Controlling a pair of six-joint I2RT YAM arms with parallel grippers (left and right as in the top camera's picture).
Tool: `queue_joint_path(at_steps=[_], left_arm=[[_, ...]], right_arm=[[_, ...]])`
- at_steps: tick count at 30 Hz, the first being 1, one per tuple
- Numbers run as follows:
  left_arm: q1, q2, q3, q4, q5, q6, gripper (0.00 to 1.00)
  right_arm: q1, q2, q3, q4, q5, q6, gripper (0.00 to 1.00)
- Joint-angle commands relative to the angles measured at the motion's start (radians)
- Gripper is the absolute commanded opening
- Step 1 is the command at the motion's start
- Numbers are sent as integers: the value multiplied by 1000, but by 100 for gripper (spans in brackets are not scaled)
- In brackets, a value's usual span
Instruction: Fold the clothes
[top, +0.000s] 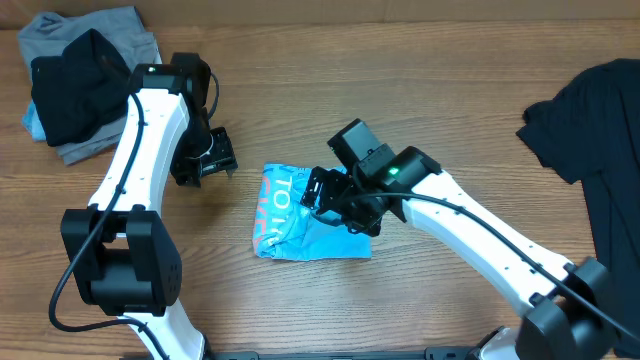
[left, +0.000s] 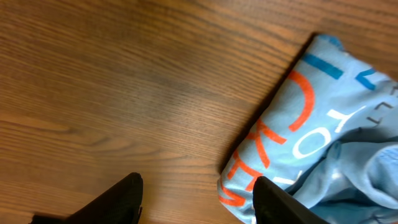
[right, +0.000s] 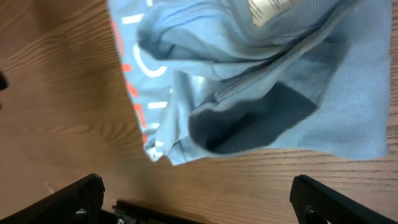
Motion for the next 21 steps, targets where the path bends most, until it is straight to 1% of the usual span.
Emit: queue_joint_path(at_steps=[1,5,7,8,9,10,13,14,16,17,20,21], left_arm=[[-3,-24,-17,0,-17,-20,60],[-3,-24,-17,6,-17,-21,60],[-3,-24,-17,6,-17,-20,60],[-3,-24,-17,6,-17,-20,61],[-3,-24,-17,6,-17,-20,62],[-3,-24,-17,6,-17,-20,62],[-3,-24,-17,6,-17,-21,62],[-3,-24,-17,7,-17,-20,63],[-3,-24,-17,8,-17,-21,63],[-3,-24,-17,8,-17,-20,63],[-3,-24,-17,6,-17,-20,64],[-3,-24,-17,5,-17,-20,64]], right_arm=[[11,73,14,6,26,29,100],[17,129,14,29,1,5,99],[18,147,14,31,5,-6,95],[18,153,14,26,15,-8,91],[18,159,10,24,29,-10,83],[18,159,1,27,28,-9,77],[18,159,-20,26,28,-9,63],[18,159,-25,17,32,-9,54],[18,159,-25,-9,63,-9,41],[18,159,-25,-32,87,-9,30],[18,159,-25,-91,145,-9,4],[18,159,-25,-109,163,-9,4]])
